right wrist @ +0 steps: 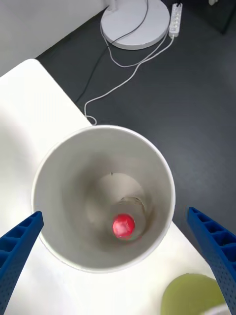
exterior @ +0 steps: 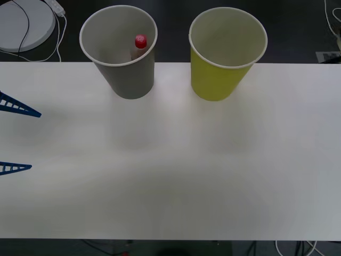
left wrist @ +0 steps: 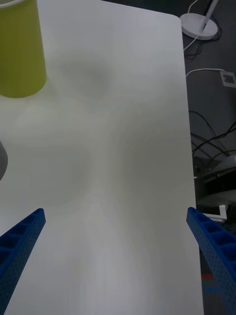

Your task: Put the can into the green bin and the plastic bottle into the gray bin

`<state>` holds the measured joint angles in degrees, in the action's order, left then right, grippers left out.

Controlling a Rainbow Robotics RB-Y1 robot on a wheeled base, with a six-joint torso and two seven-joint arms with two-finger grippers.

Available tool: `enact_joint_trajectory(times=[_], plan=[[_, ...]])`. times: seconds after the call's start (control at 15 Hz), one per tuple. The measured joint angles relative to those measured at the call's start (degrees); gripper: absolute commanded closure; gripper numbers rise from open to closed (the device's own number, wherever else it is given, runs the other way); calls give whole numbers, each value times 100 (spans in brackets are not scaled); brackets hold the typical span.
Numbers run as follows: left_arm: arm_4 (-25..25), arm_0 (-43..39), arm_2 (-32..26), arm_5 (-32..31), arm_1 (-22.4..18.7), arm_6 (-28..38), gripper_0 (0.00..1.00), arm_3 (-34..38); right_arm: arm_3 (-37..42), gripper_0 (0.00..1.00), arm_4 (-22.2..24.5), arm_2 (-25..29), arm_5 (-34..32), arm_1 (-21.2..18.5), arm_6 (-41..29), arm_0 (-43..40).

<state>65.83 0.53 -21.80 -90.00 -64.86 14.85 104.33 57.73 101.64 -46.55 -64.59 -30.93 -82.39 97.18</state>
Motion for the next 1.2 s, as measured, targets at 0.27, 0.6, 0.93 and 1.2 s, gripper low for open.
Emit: enact_joint_trajectory(times=[0.27, 0.6, 0.93, 1.2], plan=[[0, 0, 0, 0, 0, 0, 0, 0, 1284, 0, -181, 307, 3, -753, 266, -724], [0, 0, 0, 0, 0, 0, 0, 0, 2730, 0, -423, 863, 310, -1578, 804, -1886], [0, 0, 0, 0, 0, 0, 0, 0, 3818, 0, -1300, 1581, 600, -2295, 1834, -3225], [0, 0, 0, 0, 0, 0, 0, 0, 4971, 0, -1666, 2197, 885, -2854, 2135, -4505]])
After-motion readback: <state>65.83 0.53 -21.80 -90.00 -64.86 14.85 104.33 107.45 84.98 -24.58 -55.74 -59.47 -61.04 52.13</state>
